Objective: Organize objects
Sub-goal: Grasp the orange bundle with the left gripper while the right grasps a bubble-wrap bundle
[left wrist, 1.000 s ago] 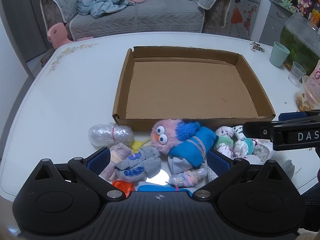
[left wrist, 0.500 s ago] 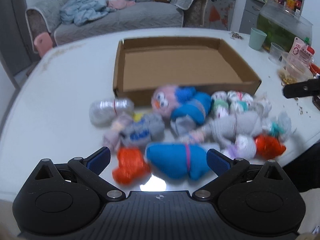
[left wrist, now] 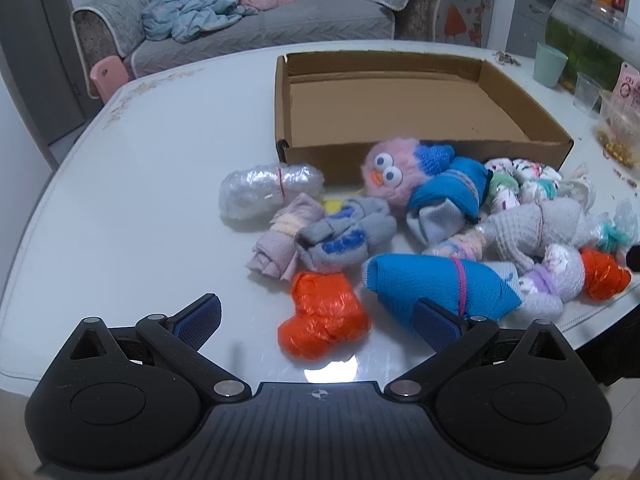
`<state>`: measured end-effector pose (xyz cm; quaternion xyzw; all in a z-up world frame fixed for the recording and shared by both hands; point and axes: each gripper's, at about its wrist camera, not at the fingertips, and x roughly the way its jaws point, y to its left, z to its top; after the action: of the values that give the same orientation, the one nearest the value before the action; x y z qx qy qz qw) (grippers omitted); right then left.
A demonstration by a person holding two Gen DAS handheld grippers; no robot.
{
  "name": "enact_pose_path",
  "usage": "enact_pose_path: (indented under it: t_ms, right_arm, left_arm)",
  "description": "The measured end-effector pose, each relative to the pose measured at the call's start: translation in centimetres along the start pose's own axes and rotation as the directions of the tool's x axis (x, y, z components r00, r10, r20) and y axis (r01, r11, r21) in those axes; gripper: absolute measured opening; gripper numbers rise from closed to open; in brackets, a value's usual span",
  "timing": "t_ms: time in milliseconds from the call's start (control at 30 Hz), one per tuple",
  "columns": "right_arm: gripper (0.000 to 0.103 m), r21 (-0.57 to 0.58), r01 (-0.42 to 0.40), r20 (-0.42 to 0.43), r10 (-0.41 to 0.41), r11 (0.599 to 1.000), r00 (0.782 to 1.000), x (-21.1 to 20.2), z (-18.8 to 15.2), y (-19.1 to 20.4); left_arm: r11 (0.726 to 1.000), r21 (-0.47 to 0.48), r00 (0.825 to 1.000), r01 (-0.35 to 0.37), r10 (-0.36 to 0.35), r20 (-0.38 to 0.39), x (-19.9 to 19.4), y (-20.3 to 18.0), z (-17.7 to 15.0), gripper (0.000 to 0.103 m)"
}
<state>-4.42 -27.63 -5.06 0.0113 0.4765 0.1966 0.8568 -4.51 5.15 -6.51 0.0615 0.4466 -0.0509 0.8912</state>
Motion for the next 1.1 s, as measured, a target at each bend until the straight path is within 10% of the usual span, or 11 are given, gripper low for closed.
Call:
enact_pose_path:
  t_ms: [600,1000,1100]
  right_arm:
    - [0.046,0.06,0.031,-0.096,-0.025,0.998,0.995,4.0,1.1,-2.5]
    - [0.038,0.065,0.041,-0.1,-0.035,0.997,0.994,3.6,1.2,-3.1]
    - [0.038,0.076,0.042,-0.096,-0.034,0.996,0.995,3.5,1.4,-3.6]
  left_arm:
    - [0.996,-0.041,0.997,0.078,-0.079,-0.015,1.0,1.6,0.3,0.102]
    - [0.992,-0.081,0.992,0.098,-0.104,-0.073,2.5,2.3,0.5,0.102]
    - [0.99,-0.074,0.988,0.116,-0.123,-0.098,2.8,2.4,0.5,0.087]
